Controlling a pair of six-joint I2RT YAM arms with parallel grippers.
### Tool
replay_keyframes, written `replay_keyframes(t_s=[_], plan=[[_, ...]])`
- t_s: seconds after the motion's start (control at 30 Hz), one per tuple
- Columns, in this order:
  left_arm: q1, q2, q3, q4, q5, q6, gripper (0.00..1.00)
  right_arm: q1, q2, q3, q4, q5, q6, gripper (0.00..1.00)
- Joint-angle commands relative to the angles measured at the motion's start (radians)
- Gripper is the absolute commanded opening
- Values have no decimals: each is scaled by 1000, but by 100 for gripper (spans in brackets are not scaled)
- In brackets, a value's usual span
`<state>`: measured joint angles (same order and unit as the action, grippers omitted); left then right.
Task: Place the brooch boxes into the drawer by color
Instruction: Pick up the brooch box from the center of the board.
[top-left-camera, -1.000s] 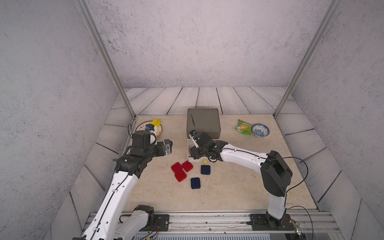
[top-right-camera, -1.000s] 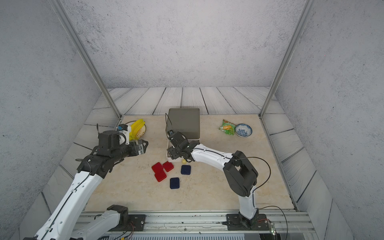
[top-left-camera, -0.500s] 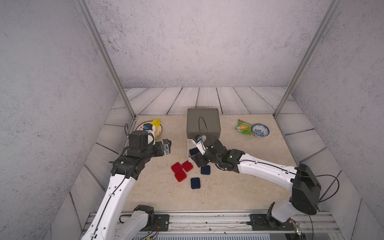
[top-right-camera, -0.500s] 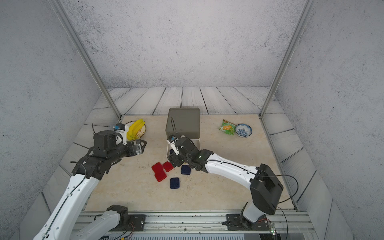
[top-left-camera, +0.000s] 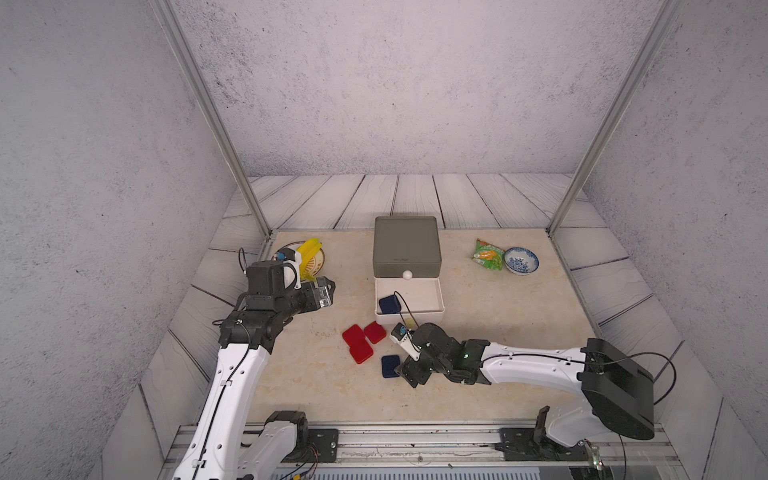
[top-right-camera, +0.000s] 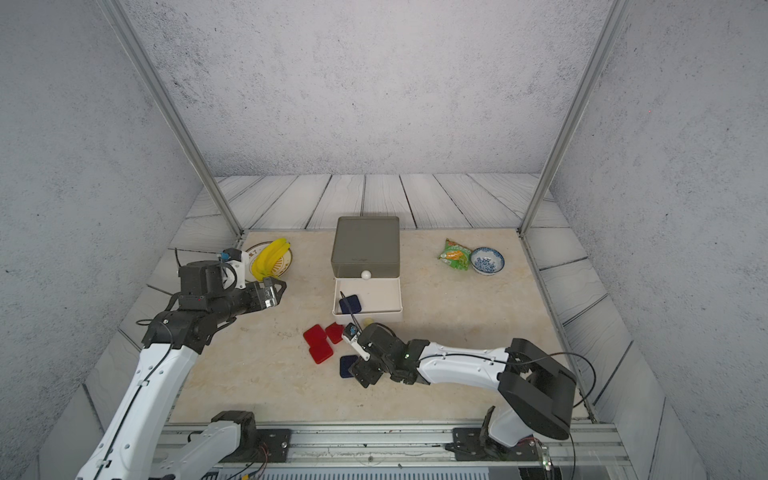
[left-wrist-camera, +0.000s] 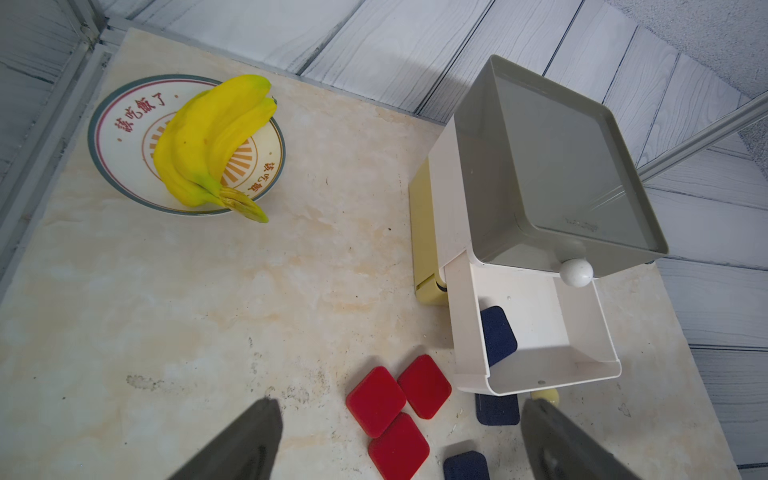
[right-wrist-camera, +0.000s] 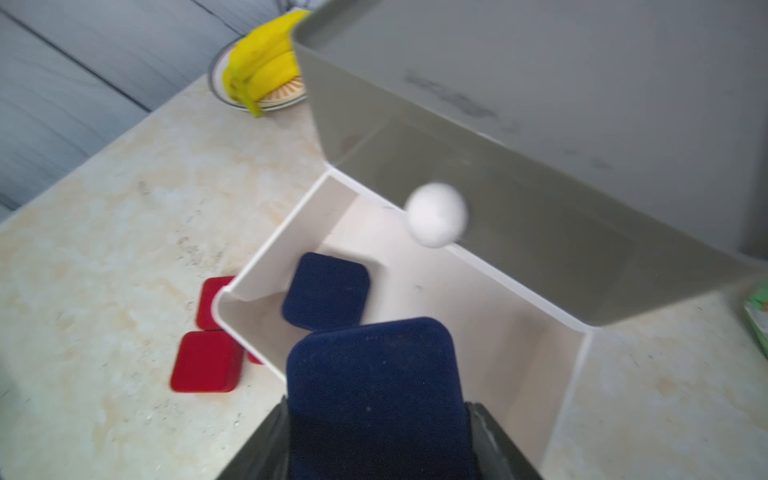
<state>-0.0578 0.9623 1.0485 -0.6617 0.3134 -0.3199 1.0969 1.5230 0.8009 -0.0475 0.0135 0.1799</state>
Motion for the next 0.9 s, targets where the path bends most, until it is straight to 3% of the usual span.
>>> replay_keyframes(t_s=[0.0,0.27,0.6,0.73,0.87], plan=[[10,-4,-16,10,28,-1,97,7,46,5,76,-6,12,84],[9,-8,-28,8,38,-6,96,8,199,77,112,-39,-38,84],[10,-10,-24,-5,29,3,96,9,265,115,93,-90,-40,80],[10,-13,-20,-10,26,7,96,9,264,111,81,-95,-33,74],[10,-10,-15,-10,27,6,96,9,256,107,69,-90,-28,55]])
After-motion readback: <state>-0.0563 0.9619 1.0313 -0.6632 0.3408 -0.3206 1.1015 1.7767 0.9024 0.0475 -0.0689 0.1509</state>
